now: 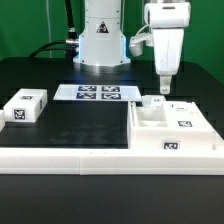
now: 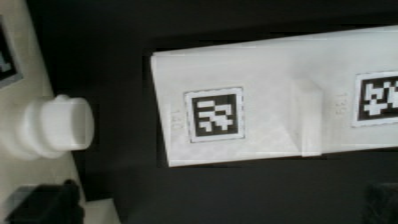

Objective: Assemble cabinet

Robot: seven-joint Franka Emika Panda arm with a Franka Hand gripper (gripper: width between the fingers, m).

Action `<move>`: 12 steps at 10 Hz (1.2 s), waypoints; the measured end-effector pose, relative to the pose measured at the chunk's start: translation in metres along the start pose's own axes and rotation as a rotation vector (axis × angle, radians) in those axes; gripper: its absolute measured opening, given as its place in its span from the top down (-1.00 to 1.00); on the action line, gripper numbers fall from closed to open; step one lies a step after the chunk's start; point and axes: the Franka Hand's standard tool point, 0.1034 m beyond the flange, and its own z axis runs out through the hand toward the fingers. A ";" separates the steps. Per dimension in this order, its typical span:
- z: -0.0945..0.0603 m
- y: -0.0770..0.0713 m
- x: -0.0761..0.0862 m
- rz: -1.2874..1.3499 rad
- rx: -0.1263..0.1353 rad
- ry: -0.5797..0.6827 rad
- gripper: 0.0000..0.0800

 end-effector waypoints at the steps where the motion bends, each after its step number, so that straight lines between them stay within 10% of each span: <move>1: 0.001 -0.001 0.000 0.000 0.002 0.000 -0.99; 12: 0.036 -0.017 -0.014 0.029 0.039 0.018 -0.90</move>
Offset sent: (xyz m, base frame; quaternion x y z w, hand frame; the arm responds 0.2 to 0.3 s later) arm -0.0137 -0.0006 -0.0202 -0.0104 0.0178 -0.0106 0.9997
